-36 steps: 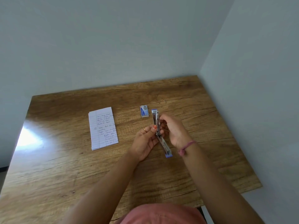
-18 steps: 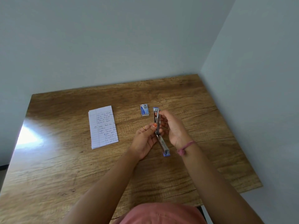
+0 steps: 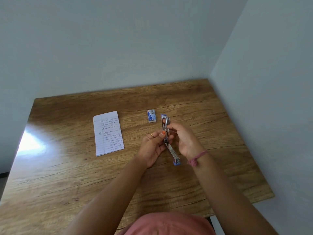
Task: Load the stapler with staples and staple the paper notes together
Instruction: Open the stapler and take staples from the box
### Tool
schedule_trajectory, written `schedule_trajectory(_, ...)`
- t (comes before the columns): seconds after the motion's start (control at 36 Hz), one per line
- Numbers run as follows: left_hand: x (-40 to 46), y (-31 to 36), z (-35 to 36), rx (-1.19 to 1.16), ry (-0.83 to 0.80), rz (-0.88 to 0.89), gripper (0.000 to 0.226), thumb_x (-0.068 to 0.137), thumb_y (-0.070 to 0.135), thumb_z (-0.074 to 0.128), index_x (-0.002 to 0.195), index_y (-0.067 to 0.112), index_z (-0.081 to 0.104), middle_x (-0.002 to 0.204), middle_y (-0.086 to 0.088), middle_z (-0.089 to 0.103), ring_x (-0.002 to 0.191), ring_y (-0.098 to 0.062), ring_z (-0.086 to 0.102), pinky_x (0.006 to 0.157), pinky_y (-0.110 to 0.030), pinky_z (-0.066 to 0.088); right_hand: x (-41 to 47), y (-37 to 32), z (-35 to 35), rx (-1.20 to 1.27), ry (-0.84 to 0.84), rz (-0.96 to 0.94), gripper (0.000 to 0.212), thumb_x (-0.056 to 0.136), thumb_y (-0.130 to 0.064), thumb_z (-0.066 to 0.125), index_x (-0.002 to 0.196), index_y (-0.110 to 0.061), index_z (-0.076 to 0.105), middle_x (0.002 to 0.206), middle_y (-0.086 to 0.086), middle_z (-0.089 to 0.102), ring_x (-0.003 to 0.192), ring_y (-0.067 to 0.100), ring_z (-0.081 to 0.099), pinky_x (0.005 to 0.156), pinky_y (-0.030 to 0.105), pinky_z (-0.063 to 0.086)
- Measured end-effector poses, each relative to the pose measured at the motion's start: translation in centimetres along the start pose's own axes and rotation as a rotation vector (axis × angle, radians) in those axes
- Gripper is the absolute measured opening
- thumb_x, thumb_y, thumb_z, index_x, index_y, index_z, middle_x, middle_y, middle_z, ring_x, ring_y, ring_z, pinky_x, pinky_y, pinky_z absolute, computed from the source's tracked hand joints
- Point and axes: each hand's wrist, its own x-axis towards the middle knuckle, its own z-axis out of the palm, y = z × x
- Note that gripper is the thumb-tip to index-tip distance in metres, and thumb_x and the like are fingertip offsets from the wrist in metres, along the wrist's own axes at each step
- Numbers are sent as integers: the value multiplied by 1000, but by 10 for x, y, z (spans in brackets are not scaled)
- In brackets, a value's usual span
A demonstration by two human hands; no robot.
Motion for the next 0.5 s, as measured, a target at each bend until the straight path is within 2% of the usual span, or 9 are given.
schedule_trajectory(0.17,1,-1,0,-9,3,-3,21,85,13,61,99,5,74,96,-14,74,89,-18,72,79,-31,58,-3,3,4,7,16,-30,19,85,-6,55,85,-20,67,63,-6,62,42,2,44,47,19,36)
schedule_trajectory(0.33,0,-1,1,3,7,12,19,84,15,62,94,7,76,90,-13,75,84,-18,72,80,-32,59,-7,6,5,77,-10,-38,23,85,-4,53,89,-19,70,68,-4,58,48,3,43,48,17,39)
schedule_trajectory(0.42,0,-1,1,-11,22,12,20,84,14,61,94,6,76,91,-13,74,85,-19,72,83,-32,58,-10,7,3,100,-36,-46,26,85,-3,53,95,-18,72,71,-3,63,48,2,47,50,17,42)
schedule_trajectory(0.5,0,0,1,-43,35,14,20,86,13,59,98,3,73,92,-14,74,87,-19,72,79,-31,59,-11,11,2,127,-63,-54,30,85,-4,54,102,-22,72,76,-2,64,52,2,51,57,21,45)
